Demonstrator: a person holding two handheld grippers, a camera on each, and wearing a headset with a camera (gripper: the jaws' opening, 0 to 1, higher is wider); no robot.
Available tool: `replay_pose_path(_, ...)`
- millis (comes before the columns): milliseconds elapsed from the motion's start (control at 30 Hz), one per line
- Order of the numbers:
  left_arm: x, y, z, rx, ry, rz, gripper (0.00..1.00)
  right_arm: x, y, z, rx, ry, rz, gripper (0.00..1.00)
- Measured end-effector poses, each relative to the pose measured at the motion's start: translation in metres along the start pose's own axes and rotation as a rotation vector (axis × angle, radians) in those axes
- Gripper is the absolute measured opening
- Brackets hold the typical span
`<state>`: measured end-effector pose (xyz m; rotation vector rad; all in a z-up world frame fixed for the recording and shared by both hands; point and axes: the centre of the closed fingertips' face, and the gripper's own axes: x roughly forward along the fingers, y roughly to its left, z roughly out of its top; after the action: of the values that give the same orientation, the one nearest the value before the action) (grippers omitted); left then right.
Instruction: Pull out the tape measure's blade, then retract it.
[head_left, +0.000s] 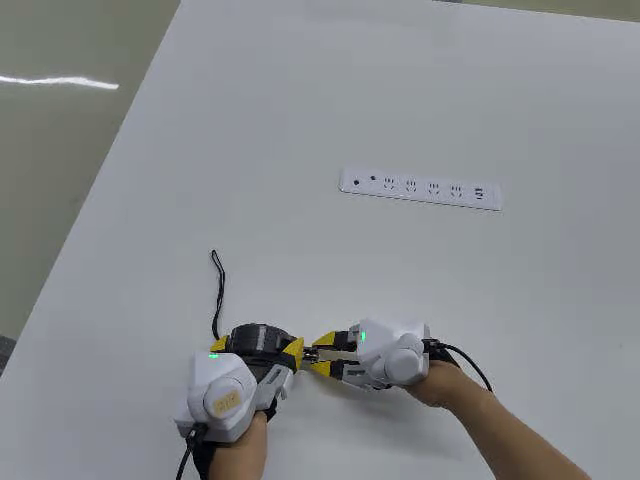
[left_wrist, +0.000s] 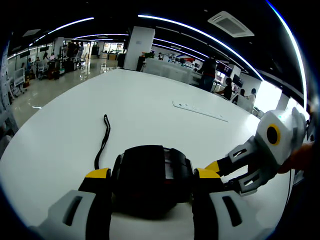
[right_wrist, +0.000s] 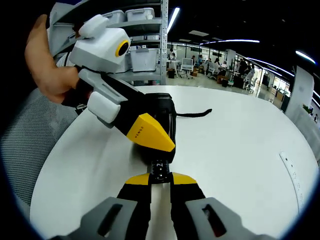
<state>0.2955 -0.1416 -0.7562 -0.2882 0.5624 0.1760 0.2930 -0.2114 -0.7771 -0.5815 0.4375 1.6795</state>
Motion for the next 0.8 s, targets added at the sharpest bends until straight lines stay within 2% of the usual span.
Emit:
replay_pose_path(500,-0.002,0.0,0.001,0.005,0.006,-0.026,0.62,0.014,0.004,0.01,-0.012,-0.012,0.017,0.12)
replay_pose_path(800,-0.002,-0.004,-0.001,0.043,0.012,-0.038,0.62,0.015,0.005,0.006,0.002,0.001,0.013,0.13)
